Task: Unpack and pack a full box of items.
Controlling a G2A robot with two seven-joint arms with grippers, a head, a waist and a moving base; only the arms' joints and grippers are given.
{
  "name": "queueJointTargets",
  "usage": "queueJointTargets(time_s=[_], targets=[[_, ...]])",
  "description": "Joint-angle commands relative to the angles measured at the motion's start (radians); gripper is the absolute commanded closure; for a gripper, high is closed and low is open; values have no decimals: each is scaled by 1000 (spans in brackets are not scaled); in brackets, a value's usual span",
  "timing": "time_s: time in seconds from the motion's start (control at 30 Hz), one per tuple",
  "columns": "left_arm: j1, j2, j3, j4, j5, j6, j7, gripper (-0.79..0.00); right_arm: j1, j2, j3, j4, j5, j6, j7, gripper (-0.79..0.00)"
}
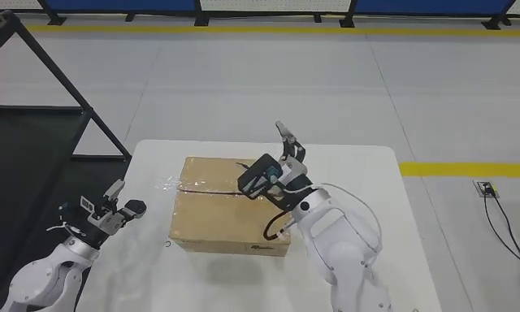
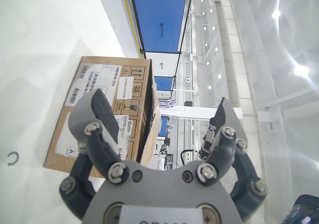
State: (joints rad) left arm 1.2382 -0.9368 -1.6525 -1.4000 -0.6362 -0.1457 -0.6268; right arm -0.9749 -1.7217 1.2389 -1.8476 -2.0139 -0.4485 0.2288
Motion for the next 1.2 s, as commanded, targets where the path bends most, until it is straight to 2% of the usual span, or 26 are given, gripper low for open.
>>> queueJointTargets(time_s=[0.0, 0.1, 0.23, 0.3, 0.4, 0.43, 0.8, 0.87, 0.97, 1.03, 1.1, 1.17], targets=[[-3, -3, -6, -23, -14, -2, 51, -785, 19, -6, 19, 11, 174, -8, 47, -785], [-1, -6, -15, -51, -9, -21, 92, -785, 72, -16, 64, 49, 452, -4, 156, -785], [9, -16, 2, -95, 72, -76, 227, -785, 147, -21, 143, 105, 877, 2, 345, -785], [8, -22, 11, -111, 101, -110, 301, -785, 180, -20, 176, 142, 1148, 14, 489, -785], [-2, -35, 38, -131, 108, -143, 414, -785, 258, -13, 230, 209, 1549, 117, 758, -785], [-7, -38, 43, -132, 102, -143, 441, -785, 269, -11, 240, 215, 1572, 129, 786, -785], [-7, -38, 43, -132, 102, -143, 441, -785, 269, -11, 240, 215, 1572, 129, 786, -785], [-7, -38, 43, -132, 102, -143, 441, -785, 258, -13, 221, 232, 1641, 137, 759, -785], [-7, -38, 43, -132, 102, -143, 441, -785, 265, -18, 207, 293, 1846, 269, 778, -785], [-7, -38, 43, -132, 102, -143, 441, -785, 284, -20, 216, 329, 2017, 409, 799, -785], [-7, -38, 43, -132, 102, -143, 441, -785, 307, -21, 233, 390, 2162, 591, 813, -785], [-7, -38, 43, -132, 102, -143, 441, -785, 337, -21, 252, 446, 2243, 694, 779, -785]])
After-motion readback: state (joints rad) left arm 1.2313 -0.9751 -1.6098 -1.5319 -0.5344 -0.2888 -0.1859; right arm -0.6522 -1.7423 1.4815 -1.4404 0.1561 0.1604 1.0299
